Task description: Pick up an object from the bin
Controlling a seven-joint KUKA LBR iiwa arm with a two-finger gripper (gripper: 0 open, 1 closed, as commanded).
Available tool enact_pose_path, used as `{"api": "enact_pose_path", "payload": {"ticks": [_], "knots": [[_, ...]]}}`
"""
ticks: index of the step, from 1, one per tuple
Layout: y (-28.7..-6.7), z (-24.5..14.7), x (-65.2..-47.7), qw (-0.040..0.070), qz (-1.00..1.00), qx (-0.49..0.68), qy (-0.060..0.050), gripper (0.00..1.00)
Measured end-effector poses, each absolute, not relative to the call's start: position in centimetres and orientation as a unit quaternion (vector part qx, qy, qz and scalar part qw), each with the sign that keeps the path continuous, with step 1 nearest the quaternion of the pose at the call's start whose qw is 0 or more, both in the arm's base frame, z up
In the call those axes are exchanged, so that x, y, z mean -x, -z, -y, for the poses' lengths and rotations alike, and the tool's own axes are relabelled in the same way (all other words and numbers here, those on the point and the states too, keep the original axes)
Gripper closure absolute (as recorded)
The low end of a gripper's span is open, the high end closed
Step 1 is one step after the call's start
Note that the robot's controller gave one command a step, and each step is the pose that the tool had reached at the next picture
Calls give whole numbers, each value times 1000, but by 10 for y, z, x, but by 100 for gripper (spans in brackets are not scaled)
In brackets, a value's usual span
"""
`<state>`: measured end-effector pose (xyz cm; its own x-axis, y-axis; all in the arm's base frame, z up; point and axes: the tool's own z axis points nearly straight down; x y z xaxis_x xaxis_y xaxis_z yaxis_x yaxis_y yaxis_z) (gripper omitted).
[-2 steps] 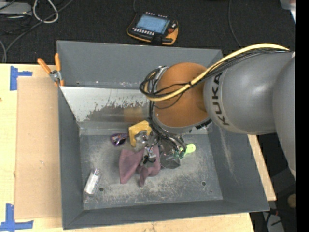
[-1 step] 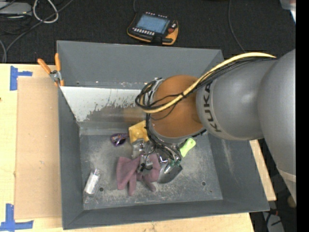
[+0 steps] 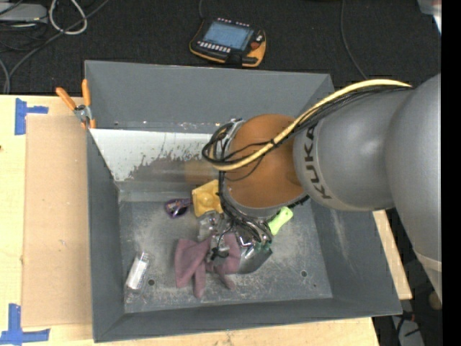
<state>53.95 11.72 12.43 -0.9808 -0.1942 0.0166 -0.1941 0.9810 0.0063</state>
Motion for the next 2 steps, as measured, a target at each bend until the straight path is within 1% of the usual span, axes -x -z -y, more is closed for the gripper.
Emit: {"api": "enact_pose_path", "payload": {"ticks": [1, 2], "knots": [[-93, -90, -522, 5, 991, -132, 3, 100], [-183, -98, -529, 6, 991, -131, 3, 100]]}}
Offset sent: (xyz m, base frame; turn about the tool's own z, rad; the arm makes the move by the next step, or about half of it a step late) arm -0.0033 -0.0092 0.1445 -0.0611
